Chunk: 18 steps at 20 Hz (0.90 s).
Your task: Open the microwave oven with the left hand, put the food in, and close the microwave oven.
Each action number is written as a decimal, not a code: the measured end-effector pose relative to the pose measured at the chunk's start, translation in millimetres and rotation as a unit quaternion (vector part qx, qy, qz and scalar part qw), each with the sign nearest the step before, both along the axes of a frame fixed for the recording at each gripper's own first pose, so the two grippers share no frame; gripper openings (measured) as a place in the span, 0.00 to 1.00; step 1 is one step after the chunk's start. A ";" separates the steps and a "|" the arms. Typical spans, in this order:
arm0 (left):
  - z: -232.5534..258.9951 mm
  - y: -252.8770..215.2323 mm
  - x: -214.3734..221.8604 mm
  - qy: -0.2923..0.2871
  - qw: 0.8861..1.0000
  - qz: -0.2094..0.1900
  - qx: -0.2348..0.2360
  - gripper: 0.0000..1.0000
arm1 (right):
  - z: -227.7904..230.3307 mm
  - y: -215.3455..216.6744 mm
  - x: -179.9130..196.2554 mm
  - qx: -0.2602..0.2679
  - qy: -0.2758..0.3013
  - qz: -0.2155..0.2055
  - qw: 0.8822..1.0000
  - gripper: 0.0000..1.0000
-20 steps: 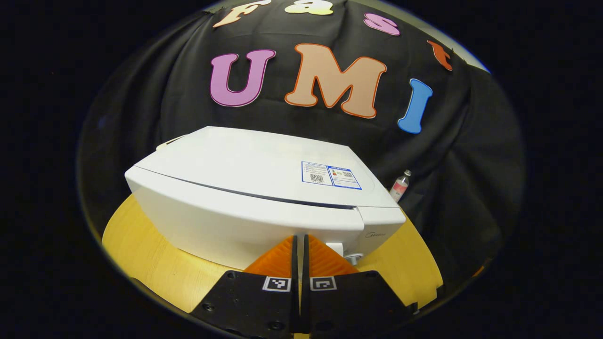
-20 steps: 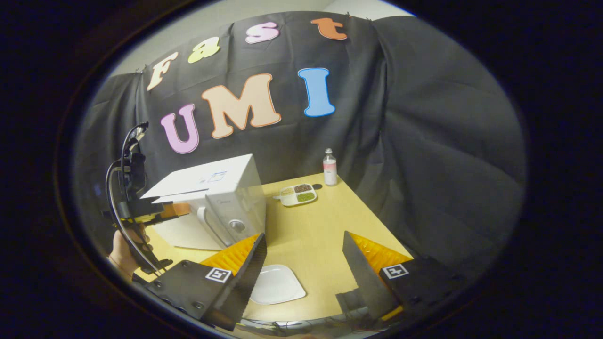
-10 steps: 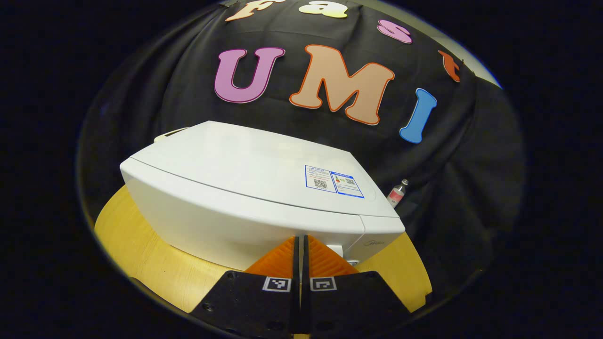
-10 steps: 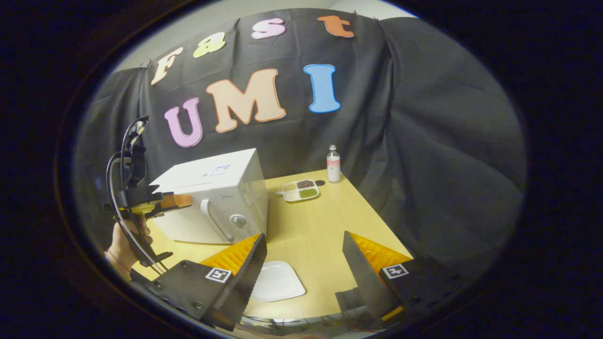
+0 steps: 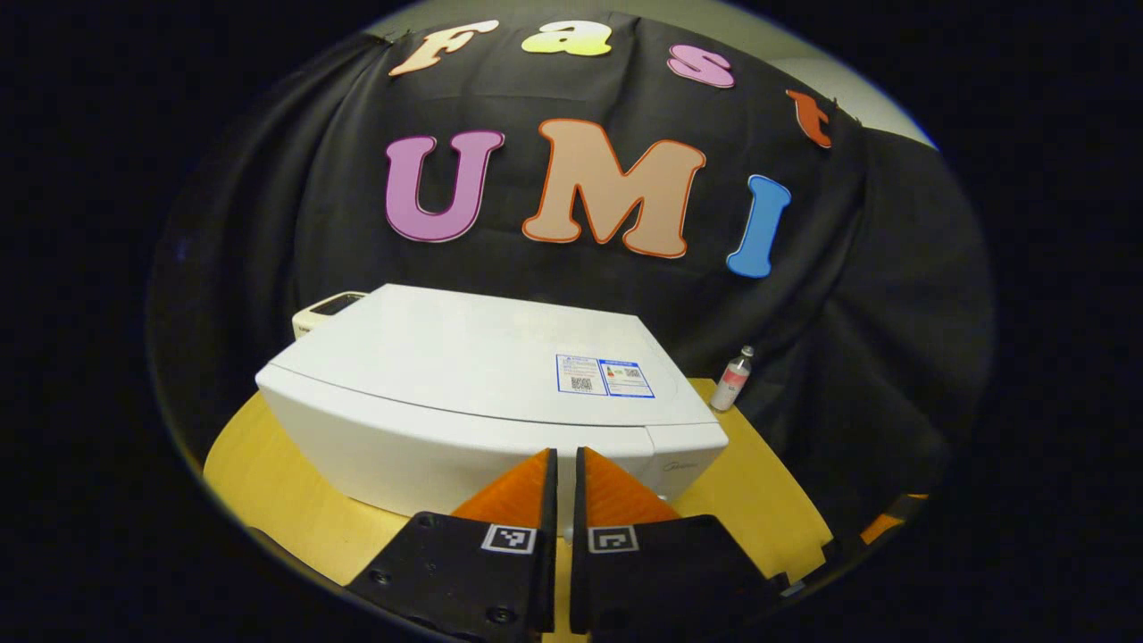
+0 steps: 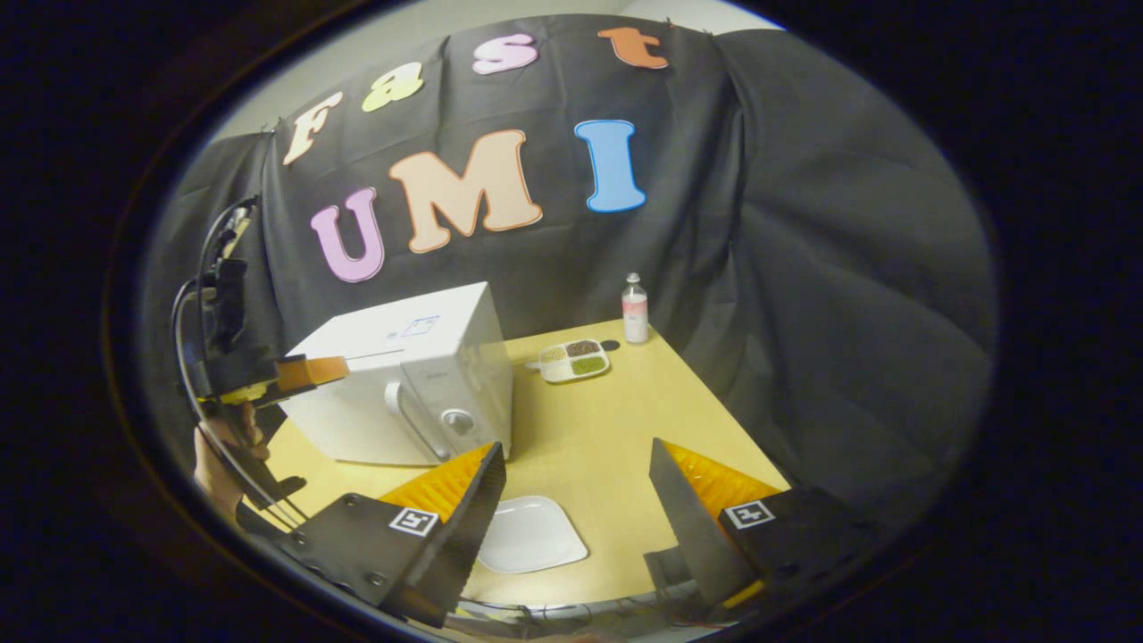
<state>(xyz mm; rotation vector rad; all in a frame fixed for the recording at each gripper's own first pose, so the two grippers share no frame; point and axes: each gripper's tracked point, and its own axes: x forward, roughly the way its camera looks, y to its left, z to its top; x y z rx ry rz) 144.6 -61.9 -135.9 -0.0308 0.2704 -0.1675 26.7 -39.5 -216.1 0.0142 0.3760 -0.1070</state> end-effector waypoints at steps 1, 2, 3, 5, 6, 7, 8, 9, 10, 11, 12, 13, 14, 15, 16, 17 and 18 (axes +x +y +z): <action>8.1 0.6 -6.2 -0.011 1.000 -0.003 0.005 0.08 | 1.1 -0.9 0.3 -0.001 -0.002 -0.001 1.000 1.00; 14.3 2.5 -12.4 -0.018 1.000 -0.004 0.008 0.12 | 4.2 -0.5 0.9 -0.001 -0.003 -0.001 1.000 1.00; 21.2 4.2 -19.0 -0.025 1.000 -0.004 0.011 0.14 | 7.2 0.8 2.5 0.000 -0.006 0.000 1.000 1.00; 32.7 9.1 -29.9 -0.039 0.999 -0.004 0.012 0.20 | 14.7 5.9 3.3 0.006 -0.010 0.004 1.000 1.00; 37.1 10.1 -35.1 -0.045 0.999 -0.006 0.015 0.24 | 19.8 9.3 4.1 0.009 -0.016 0.006 1.000 1.00; 41.2 13.7 -40.8 -0.050 0.999 -0.005 0.022 0.27 | 25.8 12.5 5.2 0.010 -0.022 0.009 1.000 1.00; 45.4 19.2 -45.5 -0.056 0.998 0.000 0.031 0.36 | 29.8 16.6 6.4 0.012 -0.026 0.013 0.999 1.00; 50.4 24.6 -50.4 -0.063 0.997 0.006 0.040 0.41 | 33.4 19.8 7.6 0.014 -0.030 0.017 0.999 1.00; 54.5 29.6 -55.7 -0.069 0.996 0.012 0.048 0.60 | 38.5 24.6 8.2 0.016 -0.034 0.023 0.999 1.00; 57.6 34.0 -60.5 -0.073 0.996 0.018 0.053 0.59 | 42.9 27.9 8.1 0.017 -0.040 0.027 0.999 1.00; 59.1 38.7 -64.7 -0.074 0.995 0.026 0.053 0.69 | 47.8 31.2 8.7 0.016 -0.043 0.032 0.998 0.92; 60.5 42.0 -70.7 -0.073 0.996 0.034 0.046 0.75 | 52.4 34.4 10.7 0.015 -0.047 0.037 0.998 0.92; 61.3 48.0 -73.6 -0.073 0.995 0.050 0.036 0.91 | 57.3 37.5 11.4 0.014 -0.052 0.041 0.998 0.92; 60.5 52.3 -73.8 -0.073 0.995 0.059 0.027 1.00 | 62.0 40.3 11.7 0.012 -0.056 0.046 0.997 0.92; 64.7 57.1 -79.6 -0.075 0.995 0.067 0.020 0.97 | 68.0 43.4 12.9 0.011 -0.060 0.051 0.997 0.92; 69.0 62.8 -83.3 -0.075 0.994 0.074 0.016 0.96 | 73.3 46.4 13.5 0.009 -0.065 0.056 0.996 0.91; 71.6 69.1 -84.9 -0.078 0.993 0.082 0.017 0.97 | 78.8 49.7 14.0 0.008 -0.068 0.060 0.996 0.91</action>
